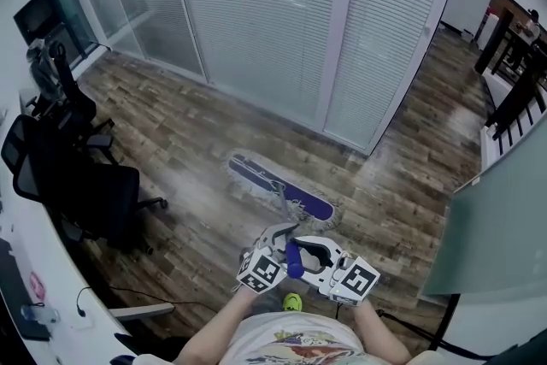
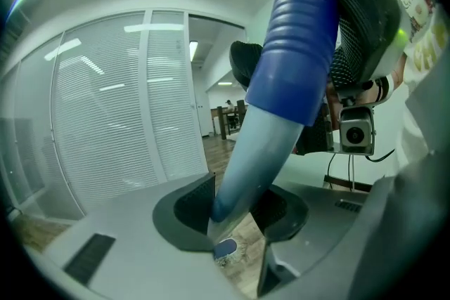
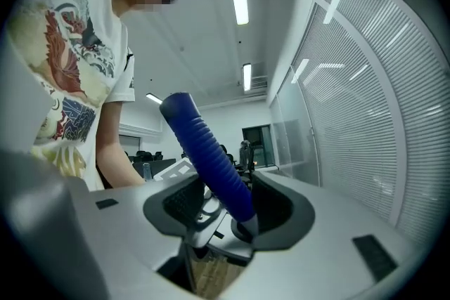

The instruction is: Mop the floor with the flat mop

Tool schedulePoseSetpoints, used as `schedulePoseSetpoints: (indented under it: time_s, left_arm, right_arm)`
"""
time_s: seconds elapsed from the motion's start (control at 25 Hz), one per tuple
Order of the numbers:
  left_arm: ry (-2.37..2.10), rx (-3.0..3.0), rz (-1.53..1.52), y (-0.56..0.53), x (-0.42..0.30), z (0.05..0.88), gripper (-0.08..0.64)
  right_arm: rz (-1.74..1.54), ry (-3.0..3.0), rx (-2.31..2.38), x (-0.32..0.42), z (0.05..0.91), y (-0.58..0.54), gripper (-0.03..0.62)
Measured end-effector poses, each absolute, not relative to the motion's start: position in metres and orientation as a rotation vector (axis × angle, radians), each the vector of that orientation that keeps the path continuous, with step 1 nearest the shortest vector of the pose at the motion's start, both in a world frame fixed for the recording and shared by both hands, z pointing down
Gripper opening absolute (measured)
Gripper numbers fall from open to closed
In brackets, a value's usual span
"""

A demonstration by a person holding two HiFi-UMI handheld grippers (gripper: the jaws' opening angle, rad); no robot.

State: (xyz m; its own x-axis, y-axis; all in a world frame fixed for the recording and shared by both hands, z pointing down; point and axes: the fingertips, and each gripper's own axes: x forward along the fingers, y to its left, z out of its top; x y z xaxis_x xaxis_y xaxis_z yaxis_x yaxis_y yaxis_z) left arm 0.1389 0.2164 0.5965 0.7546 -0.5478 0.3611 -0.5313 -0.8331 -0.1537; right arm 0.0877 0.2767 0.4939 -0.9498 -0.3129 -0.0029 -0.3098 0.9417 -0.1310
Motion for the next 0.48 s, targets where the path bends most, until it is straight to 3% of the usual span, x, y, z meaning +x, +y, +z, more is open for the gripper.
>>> schedulePoseSetpoints:
  time_s: [0.48]
  left_arm:
    - [0.888, -2.863, -0.48, 0.142, 0.12, 0.572, 0.11]
  right_arm:
    - [-0.17, 3.018, -0.395, 0.065, 0.466, 0.201, 0.202]
